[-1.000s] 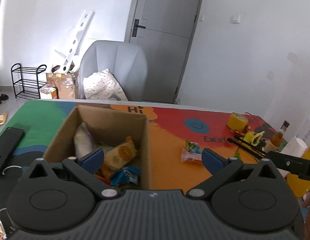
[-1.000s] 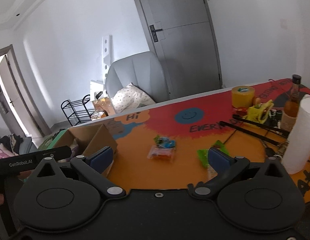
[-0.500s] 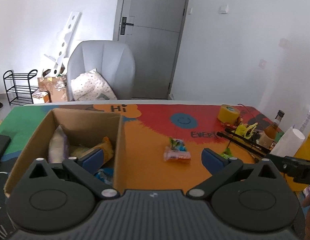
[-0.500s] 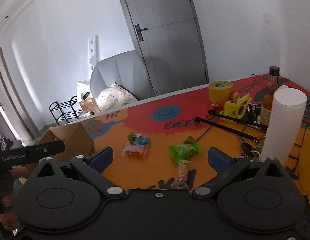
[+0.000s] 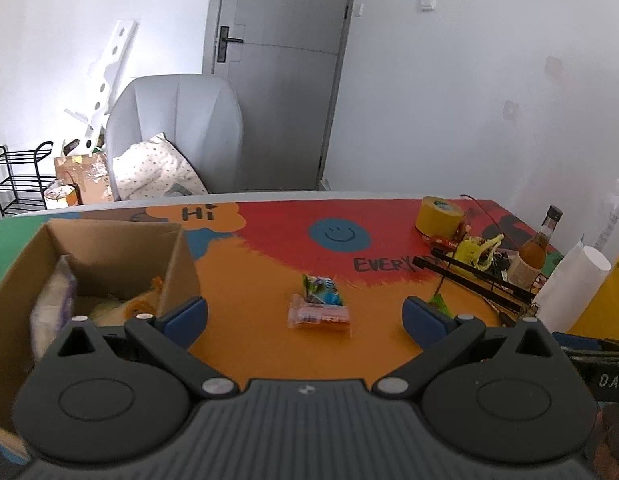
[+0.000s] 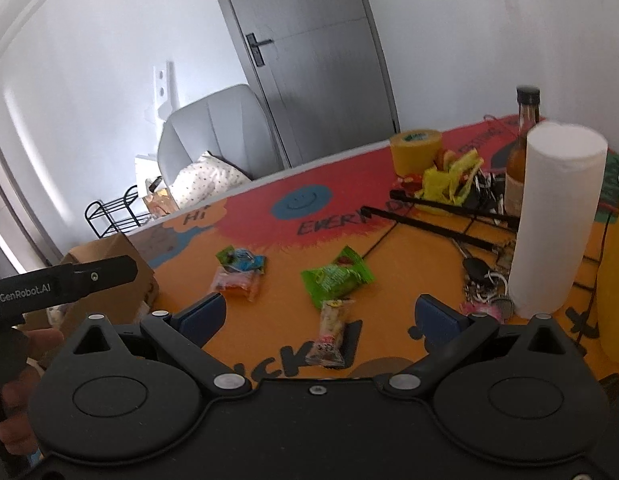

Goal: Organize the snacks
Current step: 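Withdraw both open tools from the box toward the remaining snacks, then grasp the clear pastry stick pack with the right tool while the left tool grasps the red-white wrapped pack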

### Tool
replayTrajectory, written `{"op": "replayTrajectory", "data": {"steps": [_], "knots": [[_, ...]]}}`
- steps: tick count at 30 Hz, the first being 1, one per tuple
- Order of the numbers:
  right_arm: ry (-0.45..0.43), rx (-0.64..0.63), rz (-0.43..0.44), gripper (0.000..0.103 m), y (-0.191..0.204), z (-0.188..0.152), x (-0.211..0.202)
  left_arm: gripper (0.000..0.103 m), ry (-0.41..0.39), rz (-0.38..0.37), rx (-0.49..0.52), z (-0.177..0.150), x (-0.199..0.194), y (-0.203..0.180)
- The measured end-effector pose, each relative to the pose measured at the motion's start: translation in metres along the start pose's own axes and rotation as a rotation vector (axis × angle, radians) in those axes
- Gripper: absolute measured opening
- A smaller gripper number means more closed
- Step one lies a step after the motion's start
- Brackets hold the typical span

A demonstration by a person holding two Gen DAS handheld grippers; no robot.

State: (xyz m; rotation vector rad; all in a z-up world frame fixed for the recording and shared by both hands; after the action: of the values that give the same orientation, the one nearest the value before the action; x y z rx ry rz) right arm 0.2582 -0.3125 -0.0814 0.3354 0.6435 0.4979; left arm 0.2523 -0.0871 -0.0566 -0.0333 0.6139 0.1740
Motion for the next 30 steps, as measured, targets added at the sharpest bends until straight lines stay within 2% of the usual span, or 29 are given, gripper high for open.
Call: {"op": "replayTrajectory", "data": {"steps": [13,18,23,25,26,27,30], "knots": [[0.055,0.036,0.01,0.1,-0.015,-0.008,0.037,0.102,0.072,-0.021,0.037,-0.01,0.042,-0.019],[0.13,0.051,0.018,0.059,-0.019,-0.016,0.058,0.1,0.099,-0.025,0.032,-0.014,0.057,-0.022],[0.146,0.023,0.006,0.049,-0.02,-0.021,0.071,0.1,0.118,-0.03,0.034,-0.017,0.07,-0.023],[0.15,-0.002,-0.024,0.034,-0.021,-0.019,0.073,0.1,0.126,-0.028,0.034,-0.019,0.076,-0.024],[0.154,0.001,-0.027,0.02,-0.023,-0.018,0.073,0.1,0.128,-0.028,0.035,-0.019,0.079,-0.025],[0.157,0.015,-0.018,0.016,-0.026,-0.016,0.073,0.1,0.131,-0.03,0.035,-0.019,0.082,-0.026],[0.15,0.016,-0.02,0.015,-0.03,-0.014,0.07,0.099,0.137,-0.035,0.034,-0.02,0.089,-0.03]]}}
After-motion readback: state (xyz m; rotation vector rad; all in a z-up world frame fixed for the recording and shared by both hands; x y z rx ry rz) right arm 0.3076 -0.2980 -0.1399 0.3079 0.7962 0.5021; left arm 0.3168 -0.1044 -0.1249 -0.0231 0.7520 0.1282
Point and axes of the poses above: each gripper's, at about its wrist camera, not at the fingertips, and x roughly the way its jaws point, y to its left, z to its top, the point moved 3 cm from there along x, roughly the way its jaws point, and after that the axes turned 15 degrees about z, right-handed, at the moved point
